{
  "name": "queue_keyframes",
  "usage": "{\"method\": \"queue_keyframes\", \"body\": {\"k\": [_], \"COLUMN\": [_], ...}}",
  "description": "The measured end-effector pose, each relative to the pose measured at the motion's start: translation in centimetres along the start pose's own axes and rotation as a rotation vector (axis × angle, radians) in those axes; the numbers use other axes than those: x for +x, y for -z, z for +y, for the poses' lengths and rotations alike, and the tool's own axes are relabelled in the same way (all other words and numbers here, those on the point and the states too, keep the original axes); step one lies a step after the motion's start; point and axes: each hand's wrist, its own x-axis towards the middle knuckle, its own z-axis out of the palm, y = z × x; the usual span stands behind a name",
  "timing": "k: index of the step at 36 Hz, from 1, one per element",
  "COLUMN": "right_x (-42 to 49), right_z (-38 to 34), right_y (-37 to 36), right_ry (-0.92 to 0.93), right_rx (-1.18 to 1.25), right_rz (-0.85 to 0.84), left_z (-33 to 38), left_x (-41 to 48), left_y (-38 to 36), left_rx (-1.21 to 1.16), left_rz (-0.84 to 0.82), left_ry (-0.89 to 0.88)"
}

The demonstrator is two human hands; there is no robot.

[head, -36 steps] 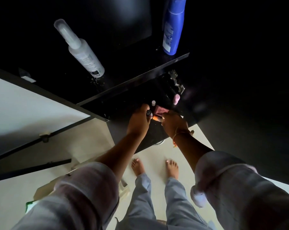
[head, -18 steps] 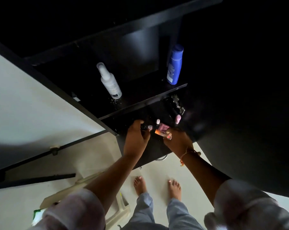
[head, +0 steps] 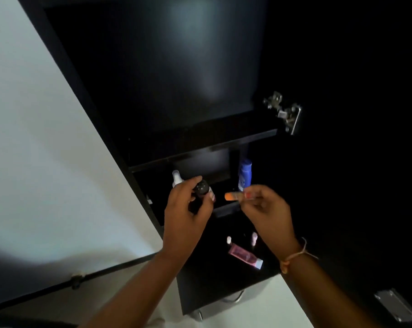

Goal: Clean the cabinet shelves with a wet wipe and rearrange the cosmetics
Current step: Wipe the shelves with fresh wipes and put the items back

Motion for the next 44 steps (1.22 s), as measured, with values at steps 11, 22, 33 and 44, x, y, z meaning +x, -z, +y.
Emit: {"method": "queue_keyframes", "body": {"k": [11, 22, 33, 44], "right_x": [9.1, 15.7, 17.7, 18.4], "right_z": [-10.9, -11.1, -11.1, -11.0], "right_y": [-0.7, -1.9, -1.9, -2.2], "right_ry": [0.281, 0.309, 0.289, 0.338], "right_rx": [-0.108, -0.559, -0.773, -0.813], "right_rz": [-0.027, -0.091, -0.152, -0.151], "left_z": [5.3, 2.9, 1.4, 0.6], "left_x": [9.6, 13.9, 14.6, 14.6], "left_y": [5.0, 5.4, 4.7, 4.5], "left_rx": [0.032, 0.069, 0.001, 0.022], "left_rz": [0.265, 0.258, 0.244, 0.250], "left_ry": [-0.138, 0.057, 0.156, 0.181]}}
